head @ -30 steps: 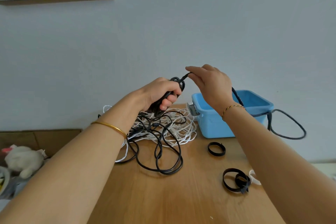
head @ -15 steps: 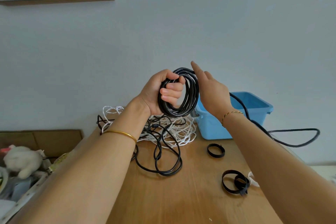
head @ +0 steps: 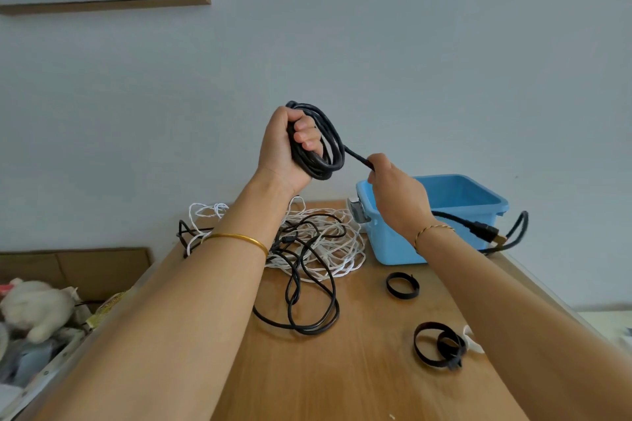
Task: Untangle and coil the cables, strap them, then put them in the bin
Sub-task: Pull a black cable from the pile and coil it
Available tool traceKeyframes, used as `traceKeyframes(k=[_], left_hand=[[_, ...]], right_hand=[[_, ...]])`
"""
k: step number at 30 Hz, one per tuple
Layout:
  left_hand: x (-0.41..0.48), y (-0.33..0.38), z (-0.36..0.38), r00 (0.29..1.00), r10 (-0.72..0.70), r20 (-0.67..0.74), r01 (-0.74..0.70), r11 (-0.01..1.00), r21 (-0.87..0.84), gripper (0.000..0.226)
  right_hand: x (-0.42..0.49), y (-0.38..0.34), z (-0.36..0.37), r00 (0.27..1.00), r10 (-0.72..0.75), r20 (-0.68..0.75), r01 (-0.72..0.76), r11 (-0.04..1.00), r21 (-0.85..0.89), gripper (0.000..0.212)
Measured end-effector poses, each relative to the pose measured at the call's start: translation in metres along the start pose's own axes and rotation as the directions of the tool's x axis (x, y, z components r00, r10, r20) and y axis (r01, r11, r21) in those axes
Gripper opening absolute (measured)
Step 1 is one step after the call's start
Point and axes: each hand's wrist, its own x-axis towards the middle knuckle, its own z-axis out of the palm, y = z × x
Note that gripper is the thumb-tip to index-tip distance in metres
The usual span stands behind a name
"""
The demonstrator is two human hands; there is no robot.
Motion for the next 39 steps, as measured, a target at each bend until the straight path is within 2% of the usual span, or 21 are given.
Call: traceKeyframes(k=[2, 5, 9, 12, 16, 18, 23, 27, 31, 34, 37, 39], left_hand=[[0.001, -0.001, 0.003, 0.996, 0.061, -0.058, -0.059, 0.997, 0.044, 0.047], [0.004, -0.001, 0.007, 0.983, 0.129, -0.128, -0.124, 0.991, 0.049, 0.039], [0.006, 0.0, 0.011, 0.966, 0.191, -0.173, -0.184, 0.981, 0.052, 0.032], [0.007, 0.002, 0.011, 0.95, 0.228, -0.214, -0.215, 0.973, 0.083, 0.03], [0.008, 0.003, 0.008, 0.911, 0.305, -0.278, -0.277, 0.951, 0.136, 0.027], [0.009, 0.0, 0.009, 0.886, 0.36, -0.292, -0.31, 0.929, 0.204, 0.027], [0.013, -0.004, 0.013, 0.809, 0.502, -0.305, -0.366, 0.837, 0.406, 0.028], [0.014, -0.006, 0.016, 0.749, 0.594, -0.294, -0.407, 0.762, 0.503, 0.03], [0.014, -0.004, 0.019, 0.717, 0.647, -0.26, -0.437, 0.707, 0.556, 0.03], [0.013, -0.005, 0.019, 0.705, 0.682, -0.195, -0.445, 0.64, 0.626, 0.031], [0.011, -0.007, 0.021, 0.698, 0.706, -0.124, -0.452, 0.568, 0.688, 0.031], [0.011, -0.007, 0.021, 0.69, 0.719, -0.082, -0.452, 0.516, 0.728, 0.032]], right_hand=[[0.002, -0.003, 0.0, 1.0, -0.028, 0.015, 0.028, 0.999, -0.029, 0.036], [0.004, -0.007, 0.001, 0.997, -0.061, 0.039, 0.064, 0.993, -0.101, 0.045], [0.004, -0.01, 0.001, 0.996, -0.058, 0.074, 0.057, 0.998, 0.02, 0.023], [0.002, -0.009, 0.003, 0.993, -0.089, 0.081, 0.082, 0.993, 0.084, 0.034], [0.001, -0.01, -0.002, 0.982, -0.131, 0.139, 0.12, 0.989, 0.086, 0.047], [0.002, -0.016, -0.005, 0.978, -0.156, 0.141, 0.151, 0.988, 0.045, 0.045], [0.006, -0.033, -0.011, 0.981, -0.153, 0.116, 0.155, 0.988, -0.009, 0.022], [0.011, -0.035, -0.014, 0.966, -0.247, 0.078, 0.25, 0.968, -0.035, 0.034], [0.012, -0.033, -0.012, 0.968, -0.233, 0.093, 0.236, 0.971, -0.021, 0.045], [0.01, -0.034, -0.005, 0.976, -0.187, 0.114, 0.17, 0.975, 0.144, 0.048], [0.009, -0.033, 0.001, 0.984, -0.077, 0.159, 0.01, 0.925, 0.38, 0.035], [0.006, -0.031, 0.002, 0.98, -0.023, 0.197, -0.073, 0.881, 0.467, 0.027]])
